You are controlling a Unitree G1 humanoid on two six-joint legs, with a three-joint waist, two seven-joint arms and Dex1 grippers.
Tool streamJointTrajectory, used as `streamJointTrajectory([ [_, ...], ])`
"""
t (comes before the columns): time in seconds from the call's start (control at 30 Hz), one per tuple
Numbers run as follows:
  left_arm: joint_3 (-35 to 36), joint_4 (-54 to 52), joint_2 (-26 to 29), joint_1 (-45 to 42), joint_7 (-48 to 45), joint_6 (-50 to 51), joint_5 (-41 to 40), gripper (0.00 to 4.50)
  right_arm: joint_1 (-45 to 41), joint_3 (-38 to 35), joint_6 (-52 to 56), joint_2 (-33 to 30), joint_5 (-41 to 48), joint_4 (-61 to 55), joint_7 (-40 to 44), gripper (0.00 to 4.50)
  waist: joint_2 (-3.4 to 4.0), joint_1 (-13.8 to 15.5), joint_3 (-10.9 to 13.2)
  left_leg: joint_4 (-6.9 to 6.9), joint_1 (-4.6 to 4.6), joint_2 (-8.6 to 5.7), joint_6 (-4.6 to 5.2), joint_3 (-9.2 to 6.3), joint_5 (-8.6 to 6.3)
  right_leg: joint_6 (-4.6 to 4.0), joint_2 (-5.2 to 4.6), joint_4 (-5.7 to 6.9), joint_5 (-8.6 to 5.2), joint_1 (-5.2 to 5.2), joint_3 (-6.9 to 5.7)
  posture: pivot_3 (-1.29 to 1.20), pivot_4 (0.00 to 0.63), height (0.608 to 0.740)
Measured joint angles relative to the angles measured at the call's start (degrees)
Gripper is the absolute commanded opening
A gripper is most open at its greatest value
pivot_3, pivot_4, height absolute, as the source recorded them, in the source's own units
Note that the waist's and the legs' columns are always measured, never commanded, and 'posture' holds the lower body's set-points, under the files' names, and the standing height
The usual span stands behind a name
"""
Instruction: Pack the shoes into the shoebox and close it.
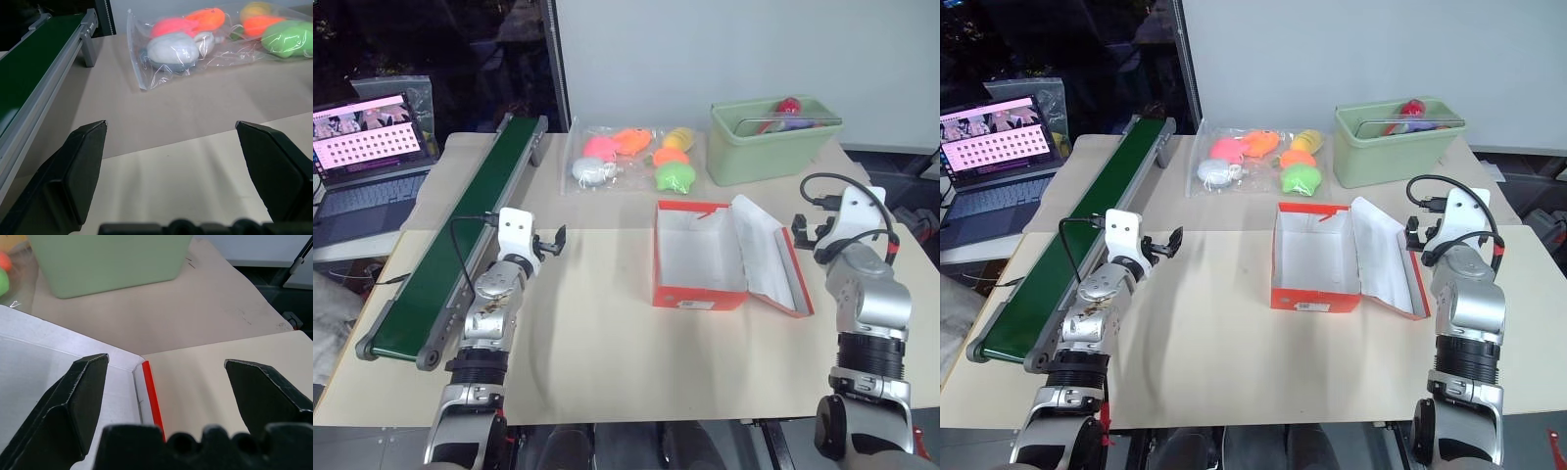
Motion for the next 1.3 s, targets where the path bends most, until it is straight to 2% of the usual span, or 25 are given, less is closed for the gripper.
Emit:
streamJointTrajectory([
  [0.07, 0.0, -0.1, 0.0, 0.0, -0.5, 0.1, 0.0, 4.5, 0.2, 0.1, 0.2, 0.0, 0.4, -0.5, 0.6, 4.46, 0.0, 0.0, 0.0, 0.0, -0.01, 0.0, 0.0, 0.0, 0.0, 0.0, 0.0, 0.0, 0.0, -0.01, 0.0, 0.0, 0.15, 0.729],
  [0.17, 0.1, -2.4, 2.0, 0.4, -4.1, 0.2, -1.6, 4.5, 0.5, 1.6, 1.4, 1.1, 5.3, -6.9, 6.3, 4.46, 0.0, -0.6, 0.0, 0.0, -0.09, 0.07, 0.0, 0.0, 0.0, 0.0, 0.07, 0.03, 0.0, -0.12, 0.02, 0.0, 0.15, 0.729],
  [0.3, 5.1, -5.7, 9.8, 0.5, -10.7, 0.5, -6.5, 4.5, -5.0, 3.5, 6.8, 5.2, 17.6, -16.9, 13.9, 4.46, -0.01, -1.8, 0.0, -0.01, 0.07, 0.31, 0.0, 0.02, 0.0, -0.04, 0.24, 0.13, 0.02, -0.08, 0.01, 0.0, 0.15, 0.729],
  [0.37, 9.8, -5.8, 16.4, 1.7, -14.5, 2.8, -9.5, 4.5, -7.1, 4.7, 10.4, 6.1, 23.2, -21.0, 16.9, 4.46, -0.03, -2.0, 0.0, -0.05, 0.11, 0.41, 0.0, -0.02, -0.01, -0.07, 0.33, 0.13, 0.0, -0.07, -0.06, 0.0, 0.15, 0.729],
  [0.4, 12.8, -5.9, 19.5, 2.9, -16.2, 3.8, -11.1, 4.5, -7.6, 6.1, 12.5, 6.1, 26.2, -23.2, 18.9, 4.46, -0.03, -1.7, 0.0, -0.07, 0.12, 0.4, 0.01, -0.04, -0.01, -0.09, 0.3, 0.11, -0.02, -0.06, -0.1, 0.0, 0.15, 0.729],
  [0.57, 19.2, -7.6, 26.3, 13.5, -21.9, 5.9, -13.6, 4.5, -4.9, 16.2, 17.1, 2.9, 33.7, -29.5, 30.0, 4.46, -0.14, -0.8, 0.1, -0.07, 0.01, 0.33, 0.01, -0.01, -0.02, -0.09, 0.05, -0.09, -0.03, -0.05, -0.17, 0.0, 0.15, 0.729],
  [0.73, 24.2, -11.5, 28.4, 23.3, -25.0, 11.1, -15.9, 4.5, -2.9, 23.4, 16.1, 0.5, 32.9, -28.8, 35.8, 4.46, -0.59, -0.1, 0.1, -0.03, 0.12, 0.41, 0.0, 0.02, -0.01, -0.15, 0.06, -0.02, -0.01, -0.01, -0.19, 0.0, 0.15, 0.729],
  [0.9, 25.8, -15.0, 28.5, 24.1, -24.7, 13.8, -17.8, 4.5, -2.8, 30.2, 12.9, 0.4, 26.3, -25.7, 35.9, 4.46, -0.61, 0.2, 0.1, -0.03, 0.11, 0.34, -0.01, 0.05, -0.01, -0.19, 0.08, 0.0, -0.04, -0.05, -0.22, 0.0, 0.15, 0.729],
  [1.3, 25.6, -16.3, 28.5, 23.1, -23.8, 16.1, -17.9, 4.5, -0.7, 31.4, 12.2, 0.4, 23.7, -26.5, 35.6, 4.46, -0.64, -0.1, 0.1, -0.06, 0.14, 0.39, -0.03, 0.05, -0.03, -0.22, 0.15, 0.05, -0.04, -0.08, -0.22, 0.0, 0.15, 0.729],
])
